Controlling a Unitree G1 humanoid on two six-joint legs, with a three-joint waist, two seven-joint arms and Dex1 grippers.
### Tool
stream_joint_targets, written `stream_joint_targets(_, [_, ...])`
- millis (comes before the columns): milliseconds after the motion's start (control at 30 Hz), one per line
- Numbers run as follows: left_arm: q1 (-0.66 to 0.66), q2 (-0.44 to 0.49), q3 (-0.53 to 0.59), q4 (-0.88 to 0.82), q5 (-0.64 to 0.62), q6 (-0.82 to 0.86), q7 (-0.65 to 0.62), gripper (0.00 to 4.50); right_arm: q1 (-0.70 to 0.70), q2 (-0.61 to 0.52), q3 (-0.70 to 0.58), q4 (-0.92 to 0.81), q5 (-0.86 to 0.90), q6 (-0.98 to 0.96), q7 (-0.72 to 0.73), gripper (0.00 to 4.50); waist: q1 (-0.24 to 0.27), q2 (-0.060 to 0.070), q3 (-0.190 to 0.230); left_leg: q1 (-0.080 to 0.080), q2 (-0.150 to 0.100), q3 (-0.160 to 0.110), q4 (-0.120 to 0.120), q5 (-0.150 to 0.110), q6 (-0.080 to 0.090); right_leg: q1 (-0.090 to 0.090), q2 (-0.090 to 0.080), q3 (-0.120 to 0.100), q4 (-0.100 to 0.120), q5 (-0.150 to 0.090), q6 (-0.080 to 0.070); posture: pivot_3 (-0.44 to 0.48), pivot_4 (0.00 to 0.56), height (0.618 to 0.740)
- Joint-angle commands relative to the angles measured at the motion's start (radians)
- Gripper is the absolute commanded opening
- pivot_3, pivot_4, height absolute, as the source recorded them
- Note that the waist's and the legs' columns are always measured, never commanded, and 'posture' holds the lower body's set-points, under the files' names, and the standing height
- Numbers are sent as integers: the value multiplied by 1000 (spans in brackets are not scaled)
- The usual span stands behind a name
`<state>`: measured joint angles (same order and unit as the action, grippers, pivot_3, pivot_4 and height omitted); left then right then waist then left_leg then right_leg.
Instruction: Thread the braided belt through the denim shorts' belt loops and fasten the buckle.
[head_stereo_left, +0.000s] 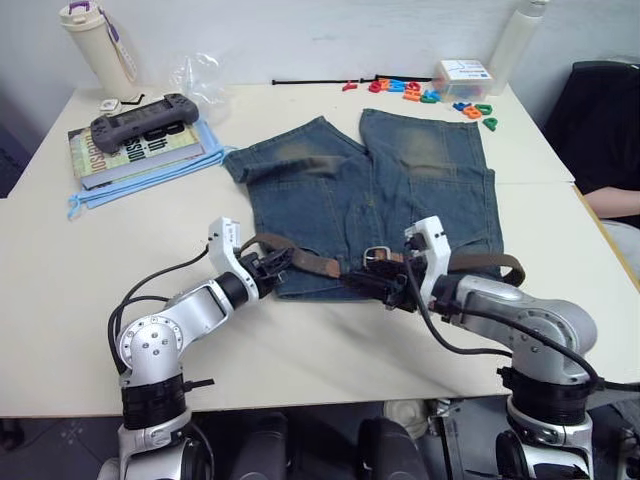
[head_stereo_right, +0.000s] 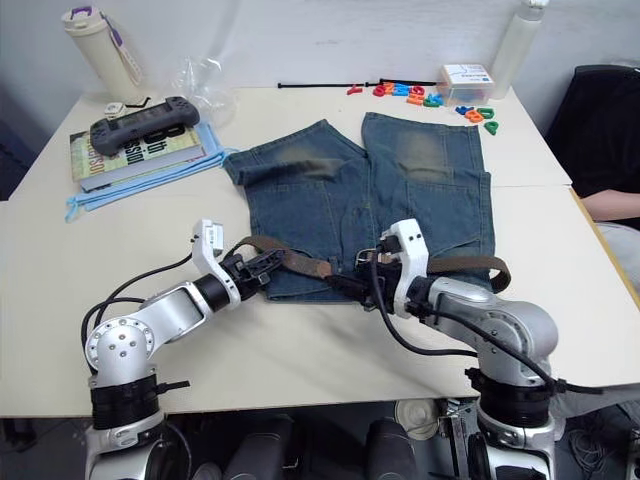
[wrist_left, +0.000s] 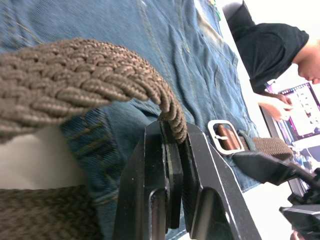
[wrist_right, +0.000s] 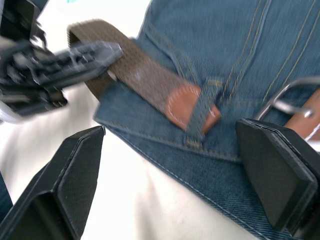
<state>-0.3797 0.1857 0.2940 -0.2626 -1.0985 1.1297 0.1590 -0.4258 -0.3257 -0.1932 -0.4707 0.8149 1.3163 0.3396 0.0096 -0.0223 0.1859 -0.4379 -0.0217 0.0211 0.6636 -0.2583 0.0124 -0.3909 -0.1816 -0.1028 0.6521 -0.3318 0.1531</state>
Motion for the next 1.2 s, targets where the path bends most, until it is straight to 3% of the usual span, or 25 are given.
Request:
stream_joint_targets(33, [-3, -10, -28, 1, 13, -27, -37, 0, 30, -41, -70, -98, 63, -3, 9, 4461, 6, 0, 0, 0, 0, 0, 0, 0, 0, 0, 0, 0, 0, 0, 0, 0, 150, 684])
stream_joint_targets(200, [-18, -31, -71, 35, 46, -48, -73, 0, 74, -106, -76, -142, 72, -43, 27, 4461, 17, 0, 0, 0, 0, 1, 0, -1, 1, 0, 0, 0, -4, 0, 0, 0, 150, 684])
stream_joint_targets(400, [-33, -39, -115, 67, 84, -63, -131, 0, 103, -207, 19, -174, -10, -144, 59, 4461, 17, 0, 0, 0, 0, 1, 0, -1, 1, 1, 0, 0, -7, 0, 0, 0, 150, 684])
stream_joint_targets(667, [-37, -17, -186, 82, 126, -50, -229, 0, 106, -426, 303, -191, -395, -487, 108, 4461, 18, 0, 0, 0, -1, 2, 0, -1, 1, 1, 0, -1, -7, 0, 1, 0, 150, 684])
stream_joint_targets(867, [-58, 16, -240, 120, 175, -56, -333, 0, 153, -542, 432, -183, -633, -696, 156, 4461, 20, -1, 0, 0, -1, 4, 0, -1, 1, 3, 0, -2, -9, 0, 1, 0, 150, 684])
stream_joint_targets(1000, [-82, 21, -255, 154, 208, -70, -385, 0, 187, -566, 480, -160, -784, -817, 143, 4461, 21, -1, 0, 1, -1, 4, 0, -1, 1, 6, 0, -4, -10, 0, 1, 0, 150, 684])
stream_joint_targets(1200, [-117, 16, -246, 205, 258, -94, -421, 0, 201, -501, 452, -150, -864, -841, 124, 4461, 21, -1, 1, 5, 0, 2, 0, -1, 1, 13, 0, -8, -15, 0, 1, 0, 150, 684])
